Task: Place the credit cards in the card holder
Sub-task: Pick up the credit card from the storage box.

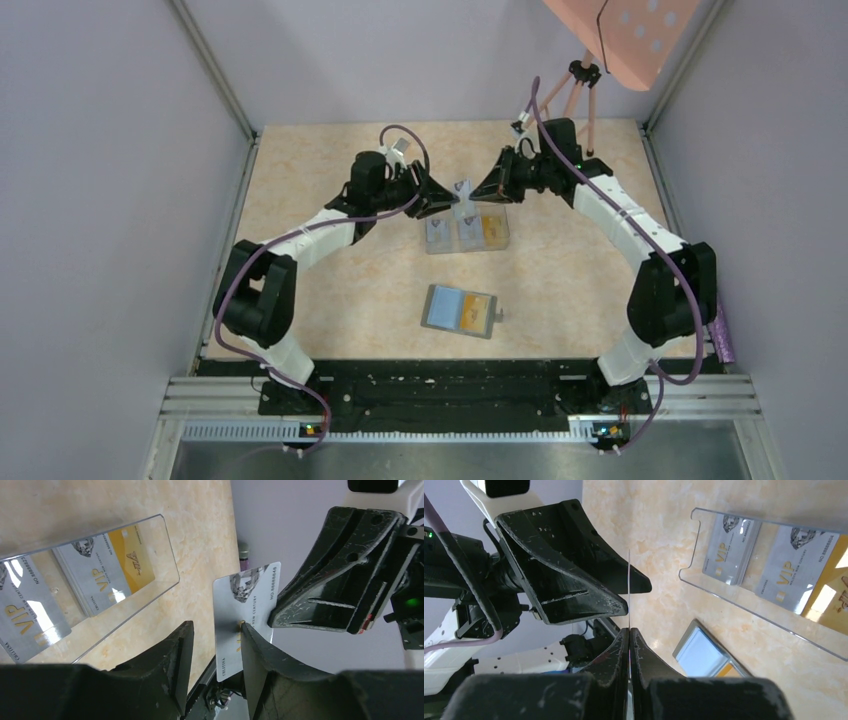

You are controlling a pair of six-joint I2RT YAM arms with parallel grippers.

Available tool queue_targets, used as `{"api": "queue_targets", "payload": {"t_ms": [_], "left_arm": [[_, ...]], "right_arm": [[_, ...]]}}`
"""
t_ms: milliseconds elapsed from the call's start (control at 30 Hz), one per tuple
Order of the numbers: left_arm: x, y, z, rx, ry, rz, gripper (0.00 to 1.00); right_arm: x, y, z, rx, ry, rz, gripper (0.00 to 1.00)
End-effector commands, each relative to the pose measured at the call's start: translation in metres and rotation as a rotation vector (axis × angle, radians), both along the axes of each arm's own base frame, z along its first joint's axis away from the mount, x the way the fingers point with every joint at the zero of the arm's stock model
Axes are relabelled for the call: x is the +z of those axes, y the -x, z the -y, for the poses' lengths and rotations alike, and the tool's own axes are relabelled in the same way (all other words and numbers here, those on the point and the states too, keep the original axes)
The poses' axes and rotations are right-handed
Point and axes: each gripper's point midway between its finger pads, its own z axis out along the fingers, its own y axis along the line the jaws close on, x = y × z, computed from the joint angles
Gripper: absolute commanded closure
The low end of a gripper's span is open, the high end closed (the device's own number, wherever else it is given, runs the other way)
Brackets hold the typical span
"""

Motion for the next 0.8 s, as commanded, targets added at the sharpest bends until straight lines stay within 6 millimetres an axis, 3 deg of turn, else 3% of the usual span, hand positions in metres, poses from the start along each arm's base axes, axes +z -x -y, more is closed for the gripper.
{"api": "queue_targets", "payload": {"t_ms": [0,100,433,767], "left_arm": [[0.042,0.008,0.004,-0.041,0.107,0.116,0.55],[0.045,0.015,0.006,-0.063,0.116,0.128,0.59],[0.052,0.036,0.011,-0.111,0.165,0.139,0.99],[0.053,0.045,0.007,-0.093,0.160,0.147,0.95]], "right_arm": [[0.020,0.009,0.001,0.013,-0.049,0.043,1.00],[0.015,0.011,0.001,0.016,-0.050,0.032,1.00],[0.014,0.020,-0.001,0.028,-0.098,0.026,1.00],[0.021,0.034,-0.005,0.069,-0.160,0.031,1.00]]}}
